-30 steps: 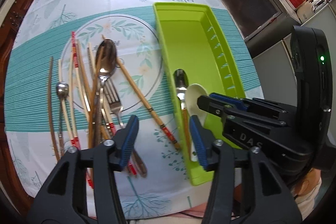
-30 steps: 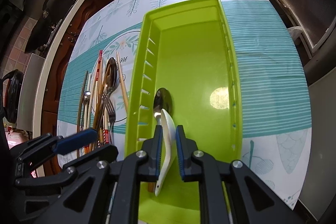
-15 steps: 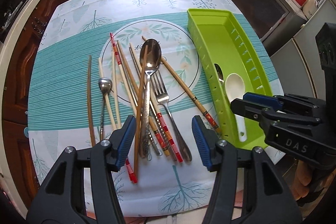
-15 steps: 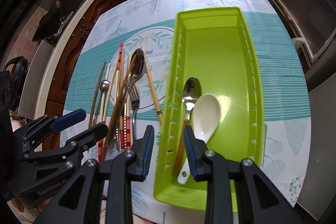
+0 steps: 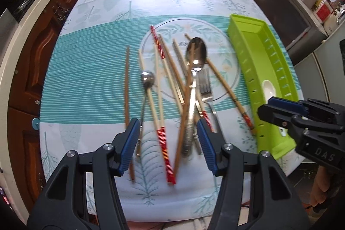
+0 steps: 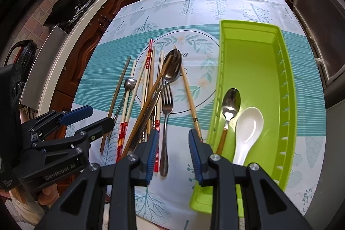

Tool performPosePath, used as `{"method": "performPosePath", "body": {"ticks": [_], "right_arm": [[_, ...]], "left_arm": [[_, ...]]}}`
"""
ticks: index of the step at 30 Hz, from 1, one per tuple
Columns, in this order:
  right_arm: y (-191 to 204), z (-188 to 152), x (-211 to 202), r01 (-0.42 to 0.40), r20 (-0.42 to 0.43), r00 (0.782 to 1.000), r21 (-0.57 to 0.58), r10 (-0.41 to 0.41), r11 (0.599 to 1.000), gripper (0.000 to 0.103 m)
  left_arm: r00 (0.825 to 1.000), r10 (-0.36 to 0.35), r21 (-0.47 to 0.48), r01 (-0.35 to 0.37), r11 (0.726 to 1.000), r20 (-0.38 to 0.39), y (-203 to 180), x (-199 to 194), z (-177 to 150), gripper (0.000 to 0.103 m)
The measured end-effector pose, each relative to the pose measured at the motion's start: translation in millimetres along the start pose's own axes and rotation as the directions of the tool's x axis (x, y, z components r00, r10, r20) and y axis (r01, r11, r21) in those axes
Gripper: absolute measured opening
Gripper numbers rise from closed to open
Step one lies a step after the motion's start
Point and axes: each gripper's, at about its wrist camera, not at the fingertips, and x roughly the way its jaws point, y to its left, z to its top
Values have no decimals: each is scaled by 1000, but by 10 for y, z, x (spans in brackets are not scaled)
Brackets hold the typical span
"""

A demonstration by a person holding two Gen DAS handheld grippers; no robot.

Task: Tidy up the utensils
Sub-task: 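Grasp a brown wooden chopstick with the left tool while the right tool grasps a silver fork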

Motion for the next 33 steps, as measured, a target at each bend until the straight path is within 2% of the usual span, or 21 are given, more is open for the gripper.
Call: {"method": "performPosePath", "body": {"ticks": [6, 13, 18, 22, 31, 33], "right_arm": [[74, 63, 160, -1, -26, 1000, 1, 1, 1000, 29], [181, 167, 329, -12, -49, 999, -2, 12, 1000, 29], [151, 269, 540, -34, -101, 994, 40, 38, 999, 29], [109, 298, 654, -39, -126, 991, 81, 49, 996, 29], [35, 309, 659, -38, -120, 991, 120, 53, 992, 29], [16, 301, 650, -36, -119, 992, 124, 51, 992, 29]], "left_arm": [[999, 42, -33, -42, 999, -3, 279, 72, -15, 52], [1000, -1, -44, 1, 999, 0, 423, 158, 33, 50], [997, -71, -2, 71, 998, -17, 332, 267, 127, 37], [989, -131, 26, 133, 991, -66, 202, 447, 244, 31], [968, -174, 28, 182, 983, -178, -48, 881, 447, 16], [968, -178, 27, 186, 982, -178, -85, 901, 484, 12]]}}
